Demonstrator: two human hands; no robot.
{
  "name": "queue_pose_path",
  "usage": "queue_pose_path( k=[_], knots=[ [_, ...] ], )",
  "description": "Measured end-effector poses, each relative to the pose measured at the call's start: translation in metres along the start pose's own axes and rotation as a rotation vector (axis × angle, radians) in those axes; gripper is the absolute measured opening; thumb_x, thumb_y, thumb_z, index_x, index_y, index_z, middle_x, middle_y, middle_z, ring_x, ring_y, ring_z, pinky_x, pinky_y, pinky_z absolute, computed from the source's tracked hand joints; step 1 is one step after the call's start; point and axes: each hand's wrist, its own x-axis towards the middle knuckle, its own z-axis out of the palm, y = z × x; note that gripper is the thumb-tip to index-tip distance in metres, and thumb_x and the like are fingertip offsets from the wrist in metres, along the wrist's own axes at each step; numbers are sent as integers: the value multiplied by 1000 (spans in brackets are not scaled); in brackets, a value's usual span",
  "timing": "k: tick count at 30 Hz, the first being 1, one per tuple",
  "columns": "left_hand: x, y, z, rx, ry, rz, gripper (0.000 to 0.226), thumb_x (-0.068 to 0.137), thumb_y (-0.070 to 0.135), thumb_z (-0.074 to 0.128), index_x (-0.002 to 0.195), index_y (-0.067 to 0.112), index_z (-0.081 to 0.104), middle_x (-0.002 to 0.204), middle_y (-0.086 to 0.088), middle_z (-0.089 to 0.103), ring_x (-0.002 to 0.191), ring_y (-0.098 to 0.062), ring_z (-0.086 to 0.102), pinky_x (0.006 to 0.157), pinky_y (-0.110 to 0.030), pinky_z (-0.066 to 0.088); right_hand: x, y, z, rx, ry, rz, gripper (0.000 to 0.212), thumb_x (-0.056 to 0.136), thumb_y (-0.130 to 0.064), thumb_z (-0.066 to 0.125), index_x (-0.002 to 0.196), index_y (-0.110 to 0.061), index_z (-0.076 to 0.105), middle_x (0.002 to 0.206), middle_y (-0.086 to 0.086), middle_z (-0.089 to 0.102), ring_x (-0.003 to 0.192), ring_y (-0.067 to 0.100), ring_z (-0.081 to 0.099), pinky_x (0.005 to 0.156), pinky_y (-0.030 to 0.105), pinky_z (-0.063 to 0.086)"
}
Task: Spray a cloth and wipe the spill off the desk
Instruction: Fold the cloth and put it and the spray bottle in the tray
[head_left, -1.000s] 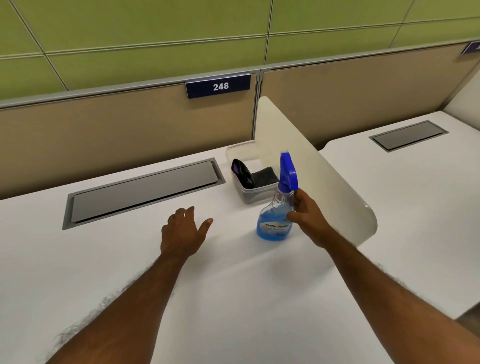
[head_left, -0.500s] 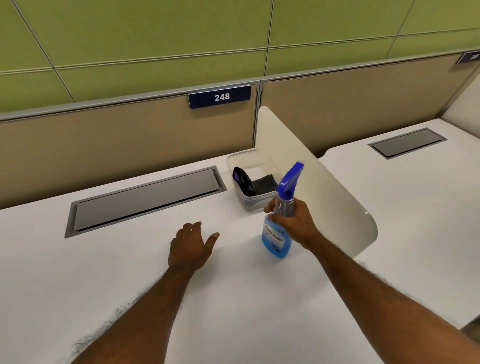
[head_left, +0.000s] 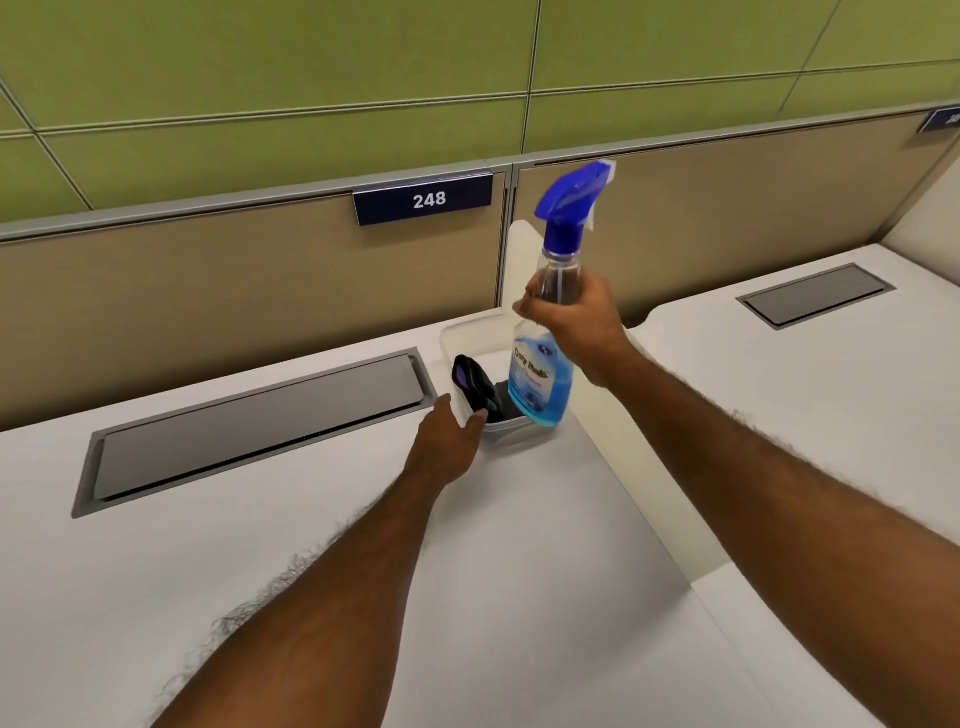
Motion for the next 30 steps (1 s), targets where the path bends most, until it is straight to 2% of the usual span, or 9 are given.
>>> queue_pose_path(
  k=[1, 3, 5, 6, 7, 11, 19, 25, 30],
  knots=[
    [5, 2, 1, -47, -21, -35, 78, 94, 50, 51, 154, 13, 17, 157, -14, 33, 131, -35, 50, 105, -42, 46, 12, -1, 4, 14, 1, -11, 18, 80, -11, 73, 82, -21, 58, 81, 1, 66, 81, 19, 68, 80, 33, 56],
    [13, 4, 2, -122, -59, -105, 80, 94, 49, 54, 155, 19, 11, 157, -12, 33, 116, -35, 62, 82, -37, 59, 33, 2, 12, 42, 1, -12, 19, 80, -12, 74, 83, -21, 58, 80, -1, 65, 78, 16, 66, 77, 30, 55],
    [18, 6, 4, -173, -90, -143, 79, 95, 45, 54, 155, 21, 10, 156, -12, 35, 106, -33, 67, 62, -24, 57, 52, 12, 22, 64, 6, 7, 16, 80, -14, 74, 84, -20, 59, 82, 0, 65, 78, 15, 66, 74, 28, 53],
    [20, 7, 5, -207, -99, -154, 76, 96, 43, 54, 155, 22, 11, 155, -12, 36, 104, -33, 68, 58, -21, 56, 61, 20, 26, 71, 14, 15, 14, 81, -14, 73, 86, -16, 61, 83, 1, 66, 79, 15, 66, 73, 28, 52],
    [21, 8, 6, -242, -107, -162, 73, 97, 40, 53, 155, 22, 13, 153, -12, 38, 102, -32, 69, 59, -21, 57, 68, 28, 31, 75, 24, 21, 13, 81, -15, 72, 90, -12, 63, 85, 3, 67, 80, 15, 66, 73, 28, 51],
    [24, 4, 15, -389, -132, -176, 67, 99, 30, 51, 154, 25, 13, 144, -12, 47, 95, -32, 72, 84, -40, 60, 89, 56, 48, 6, 37, 44, 16, 84, -15, 69, 95, -5, 63, 84, 4, 65, 74, 11, 63, 67, 20, 47],
    [27, -9, 32, -504, -90, -155, 67, 100, 17, 49, 154, 29, 12, 150, -12, 43, 120, -35, 60, 93, -41, 56, 113, 93, 68, -23, 77, 70, 15, 86, -15, 66, 97, -6, 61, 81, 2, 62, 75, 13, 62, 69, 20, 48],
    [27, -11, 39, -532, -55, -146, 66, 100, 18, 49, 154, 28, 13, 150, -12, 44, 122, -35, 59, 96, -43, 54, 125, 101, 79, 9, 187, 56, 19, 85, -22, 68, 98, -12, 57, 85, 2, 63, 76, 12, 62, 66, 15, 46],
    [27, -13, 40, -530, -43, -133, 67, 99, 18, 50, 154, 28, 13, 151, -12, 43, 123, -35, 58, 99, -45, 52, 122, 114, 90, 42, 254, 86, 23, 88, -17, 63, 105, -15, 47, 93, 3, 56, 77, 11, 56, 65, 14, 44]
  ],
)
